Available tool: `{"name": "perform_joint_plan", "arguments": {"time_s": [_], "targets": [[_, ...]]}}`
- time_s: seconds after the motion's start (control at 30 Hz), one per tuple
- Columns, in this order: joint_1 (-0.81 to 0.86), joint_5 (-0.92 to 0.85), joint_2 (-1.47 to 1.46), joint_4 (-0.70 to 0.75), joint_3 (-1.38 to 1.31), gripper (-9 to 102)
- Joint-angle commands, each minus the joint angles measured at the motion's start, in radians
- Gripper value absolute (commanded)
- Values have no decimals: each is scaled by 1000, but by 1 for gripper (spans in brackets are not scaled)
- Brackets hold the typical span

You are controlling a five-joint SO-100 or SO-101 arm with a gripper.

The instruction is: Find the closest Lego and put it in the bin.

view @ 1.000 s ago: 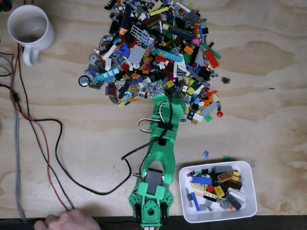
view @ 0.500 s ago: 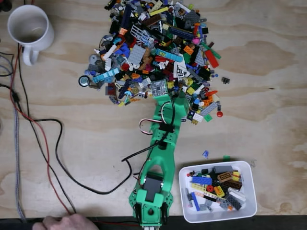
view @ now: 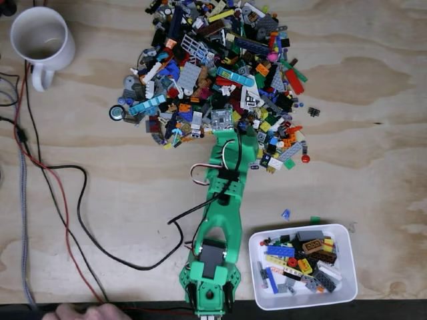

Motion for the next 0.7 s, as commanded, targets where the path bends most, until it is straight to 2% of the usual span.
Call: {"name": "perform_joint_plan", "arguments": {"time_s": [0.0,0.17,0.27,0.67], "targets": [[8,67,173,149,-121,17],[5,285,261,505,-301,16],[-5,371,218,611,-365,15],[-67,408,-106,617,-566,14]]}}
